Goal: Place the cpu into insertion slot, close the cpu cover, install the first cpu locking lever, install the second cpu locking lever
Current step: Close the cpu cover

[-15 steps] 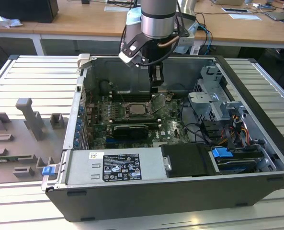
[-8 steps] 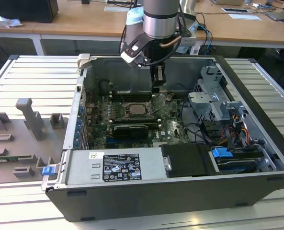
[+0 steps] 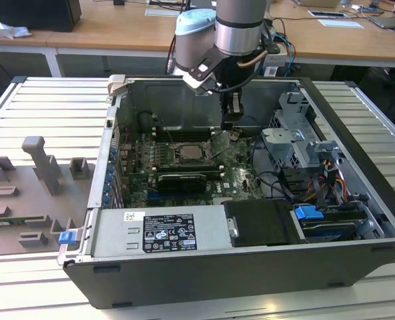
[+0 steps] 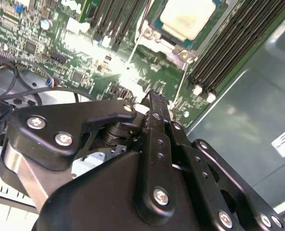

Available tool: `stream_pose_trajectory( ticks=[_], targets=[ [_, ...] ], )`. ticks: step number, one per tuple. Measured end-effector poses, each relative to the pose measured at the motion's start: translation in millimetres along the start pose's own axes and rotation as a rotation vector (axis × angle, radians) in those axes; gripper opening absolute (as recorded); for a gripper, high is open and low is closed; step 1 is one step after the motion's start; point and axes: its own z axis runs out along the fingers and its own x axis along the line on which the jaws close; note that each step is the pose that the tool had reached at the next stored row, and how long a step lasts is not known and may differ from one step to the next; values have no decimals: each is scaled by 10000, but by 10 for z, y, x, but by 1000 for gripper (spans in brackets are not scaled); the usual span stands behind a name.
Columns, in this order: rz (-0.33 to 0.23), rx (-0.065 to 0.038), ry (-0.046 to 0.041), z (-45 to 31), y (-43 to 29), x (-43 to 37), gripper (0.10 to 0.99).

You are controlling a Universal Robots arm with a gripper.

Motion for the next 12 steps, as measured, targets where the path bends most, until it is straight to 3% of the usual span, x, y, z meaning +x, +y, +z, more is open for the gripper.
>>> stream_pose_trajectory(
  ticks=[6, 12],
  targets=[
    [-487, 31, 29, 66, 82, 0, 106],
    [-543, 42, 2, 142, 133, 20, 106]
  ],
)
